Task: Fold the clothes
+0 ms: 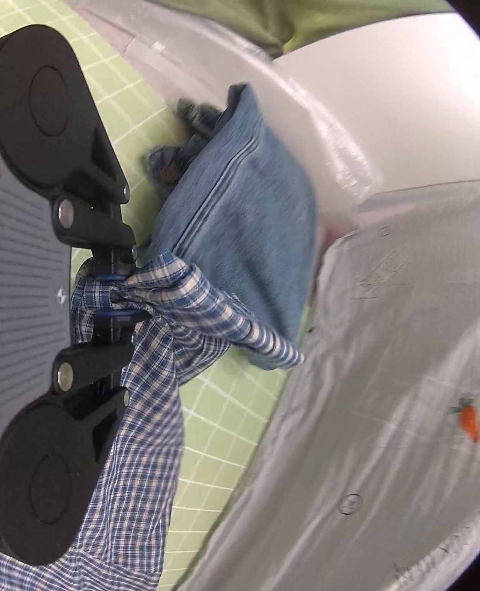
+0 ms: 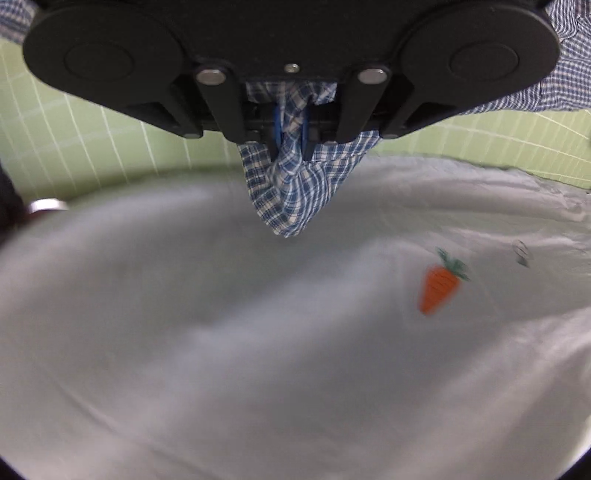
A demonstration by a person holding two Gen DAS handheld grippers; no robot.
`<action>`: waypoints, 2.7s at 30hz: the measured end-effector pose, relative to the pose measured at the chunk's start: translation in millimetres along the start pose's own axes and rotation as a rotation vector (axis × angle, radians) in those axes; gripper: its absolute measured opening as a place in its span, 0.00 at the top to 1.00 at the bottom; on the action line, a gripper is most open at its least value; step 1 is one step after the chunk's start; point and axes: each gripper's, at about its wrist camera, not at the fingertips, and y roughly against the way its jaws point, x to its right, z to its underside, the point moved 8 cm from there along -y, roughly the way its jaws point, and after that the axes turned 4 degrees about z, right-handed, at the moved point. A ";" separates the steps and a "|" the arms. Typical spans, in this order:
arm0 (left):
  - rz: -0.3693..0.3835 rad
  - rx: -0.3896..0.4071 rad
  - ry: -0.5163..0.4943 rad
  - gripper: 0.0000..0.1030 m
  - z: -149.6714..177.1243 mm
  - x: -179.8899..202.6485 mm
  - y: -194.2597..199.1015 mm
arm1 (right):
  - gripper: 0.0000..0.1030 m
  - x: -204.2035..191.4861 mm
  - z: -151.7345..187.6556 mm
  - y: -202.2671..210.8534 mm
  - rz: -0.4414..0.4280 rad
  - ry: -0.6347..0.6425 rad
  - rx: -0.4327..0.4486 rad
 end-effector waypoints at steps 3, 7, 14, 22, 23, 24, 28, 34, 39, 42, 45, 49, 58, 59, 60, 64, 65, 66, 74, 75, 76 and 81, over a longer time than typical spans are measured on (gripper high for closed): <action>-0.047 0.073 0.025 0.85 -14.7 -16.4 16.7 | 0.91 -25.0 -20.1 2.9 -0.038 0.020 0.055; -0.099 0.080 0.041 0.85 -17.0 -34.8 8.4 | 0.92 -58.5 -36.9 -3.2 -0.080 0.060 0.097; -0.114 -0.053 0.066 0.74 10.4 -48.7 -20.4 | 0.71 -91.8 -9.1 -63.1 -0.015 0.162 -0.025; 0.010 -0.101 0.028 0.37 31.2 -41.1 4.0 | 0.29 -38.6 0.5 25.9 -0.014 0.052 0.051; 0.030 -0.104 0.015 0.37 36.0 -39.4 10.2 | 0.28 -27.0 8.2 42.4 -0.002 0.045 0.051; 0.049 -0.113 0.001 0.36 42.7 -37.2 16.5 | 0.28 -15.6 18.7 58.9 0.018 0.043 0.046; 0.116 -0.183 -0.061 0.32 85.0 -24.6 42.2 | 0.28 30.2 89.9 120.5 0.127 0.037 -0.032; 0.214 -0.287 -0.151 0.32 148.1 -7.7 82.1 | 0.48 79.9 215.9 197.9 0.227 -0.071 -0.216; 0.267 -0.317 -0.174 0.32 179.3 -8.7 115.9 | 0.53 92.4 277.6 231.5 0.241 -0.110 -0.278; 0.290 -0.320 -0.220 0.32 190.5 -5.7 132.2 | 0.58 97.9 300.8 240.2 0.250 -0.111 -0.294; 0.319 -0.324 -0.259 0.32 201.8 -1.9 146.6 | 0.75 98.6 306.4 244.2 0.247 -0.102 -0.285; 0.362 -0.332 -0.310 0.32 218.0 6.1 161.7 | 0.93 107.9 308.7 250.2 0.260 -0.112 -0.271; 0.451 -0.352 -0.406 0.31 246.4 55.8 182.1 | 0.90 109.6 305.3 250.0 0.323 -0.047 -0.290; 0.451 -0.343 -0.406 0.30 247.1 61.3 186.2 | 0.87 112.0 305.3 250.6 0.321 -0.063 -0.292; 0.450 -0.334 -0.402 0.25 248.0 66.6 190.0 | 0.79 115.0 305.1 251.2 0.321 -0.074 -0.294; 0.438 -0.361 -0.343 0.21 260.4 88.6 196.2 | 0.39 139.6 305.8 259.7 0.345 -0.166 -0.250; 0.436 -0.374 -0.325 0.21 264.6 94.5 197.1 | 0.38 148.6 306.3 262.3 0.345 -0.201 -0.245; 0.430 -0.387 -0.305 0.21 269.3 100.4 198.1 | 0.36 157.4 305.5 263.7 0.342 -0.224 -0.238; 0.313 -0.390 -0.237 0.14 295.8 130.6 207.7 | 0.28 227.6 263.3 256.2 0.320 -0.288 -0.157; 0.299 -0.385 -0.226 0.13 296.9 132.1 208.3 | 0.27 234.5 255.4 253.6 0.312 -0.290 -0.143; 0.285 -0.382 -0.209 0.12 297.7 132.8 208.2 | 0.24 240.2 247.0 249.9 0.303 -0.285 -0.129; 0.215 -0.384 -0.166 0.03 305.1 135.9 207.6 | 0.16 261.0 214.8 219.8 0.276 -0.264 -0.109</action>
